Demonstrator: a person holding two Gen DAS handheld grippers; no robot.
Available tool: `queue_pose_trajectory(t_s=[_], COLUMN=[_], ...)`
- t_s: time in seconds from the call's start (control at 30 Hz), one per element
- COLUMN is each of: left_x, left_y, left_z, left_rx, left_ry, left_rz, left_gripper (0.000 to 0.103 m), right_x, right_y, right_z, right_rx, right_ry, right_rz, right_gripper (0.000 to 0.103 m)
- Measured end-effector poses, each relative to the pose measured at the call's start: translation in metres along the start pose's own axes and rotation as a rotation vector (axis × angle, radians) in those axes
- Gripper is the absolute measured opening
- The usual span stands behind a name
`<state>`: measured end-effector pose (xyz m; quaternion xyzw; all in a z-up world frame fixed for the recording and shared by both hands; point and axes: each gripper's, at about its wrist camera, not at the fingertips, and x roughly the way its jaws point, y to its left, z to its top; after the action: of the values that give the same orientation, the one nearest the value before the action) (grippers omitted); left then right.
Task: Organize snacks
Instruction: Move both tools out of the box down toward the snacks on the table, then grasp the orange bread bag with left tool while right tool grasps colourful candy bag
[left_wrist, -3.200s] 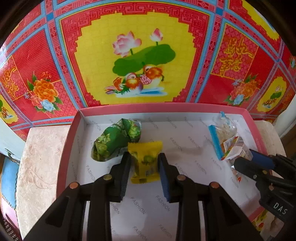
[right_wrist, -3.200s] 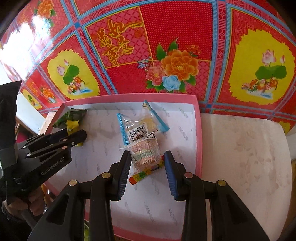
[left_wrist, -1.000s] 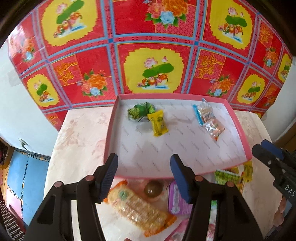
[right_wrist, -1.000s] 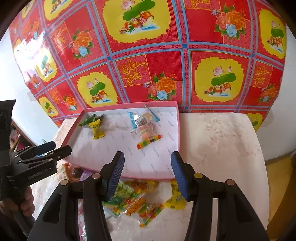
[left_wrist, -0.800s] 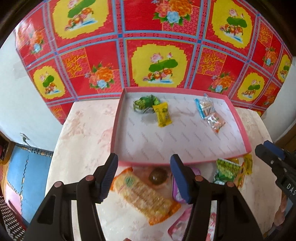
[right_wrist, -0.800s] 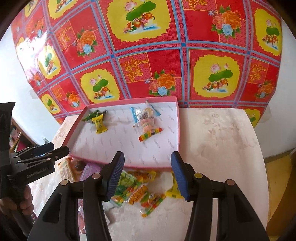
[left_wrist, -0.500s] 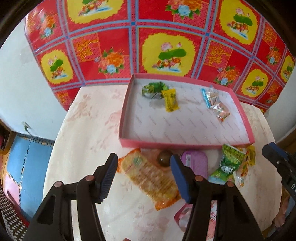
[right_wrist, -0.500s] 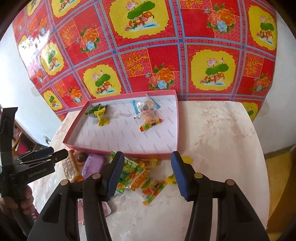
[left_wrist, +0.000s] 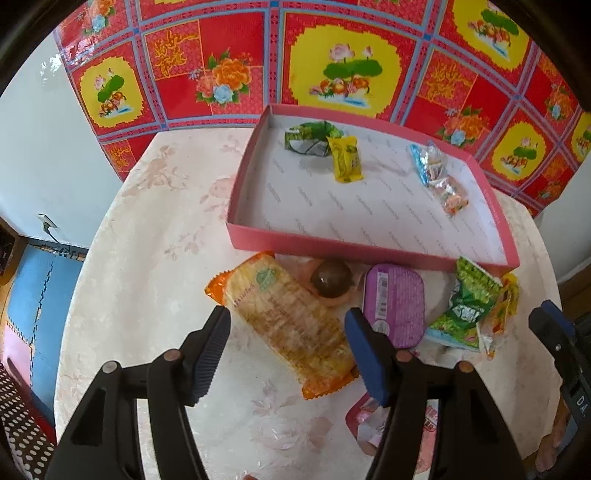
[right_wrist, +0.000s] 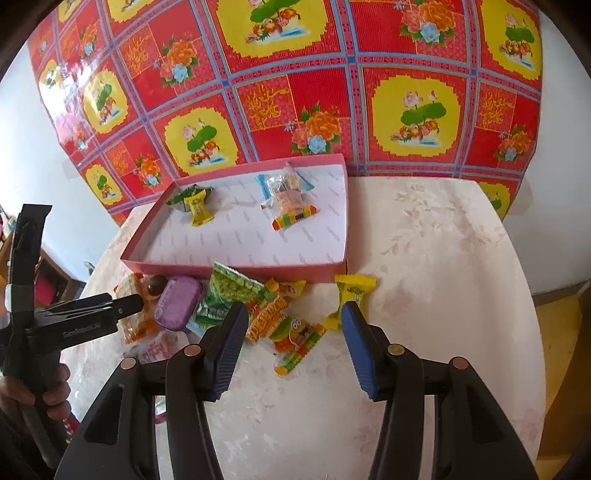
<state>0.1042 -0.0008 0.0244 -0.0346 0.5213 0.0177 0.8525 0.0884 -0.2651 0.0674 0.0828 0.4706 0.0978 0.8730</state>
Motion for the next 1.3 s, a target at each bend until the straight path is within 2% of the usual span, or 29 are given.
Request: queue_pose_trajectory(t_s=[0.27,0.47,0.73,0.9,1.17,1.3], left_x=[0.006,0.002,0.0,0.005,0.013,0.015], left_y=[-0.008,-0.005,0.011,0.023,0.015,0.019], left_z=[-0.003,-0.009,-0.018,-0.018,-0.016,-0.017], left_rx=[0.021,0.039,0.009,-0.031,0.017,0.015], left_ry=[-0.027,-0.058,-0.08,-0.063,-0.081,-0.098], left_rz=[0.039,0.032,-0.016,-0.09,-0.065,-0.058], left_gripper=[0.07,0.07,0.066,0.066,0.065,0.055], right_x=[0.001,0.005,0.01,0.021,0.035,0.041], right_y=[-0.008,-0.009,-0.003,0.001,0.011,0.016], right_z=[-0.007,-0.01,-0.011,-0.013,-0.014,-0.013], right_rx=[0.019,0.029,0.011,-0.016,-0.08,-0.106], right_ry=[0.006,0.019,0.034,0.078,0.115,0.127], right_rz=[0.02,0.043,0.041,0.039,-0.007,-0.046], right_gripper=[0.054,0.054,0.054,0.054,0.054,0.054])
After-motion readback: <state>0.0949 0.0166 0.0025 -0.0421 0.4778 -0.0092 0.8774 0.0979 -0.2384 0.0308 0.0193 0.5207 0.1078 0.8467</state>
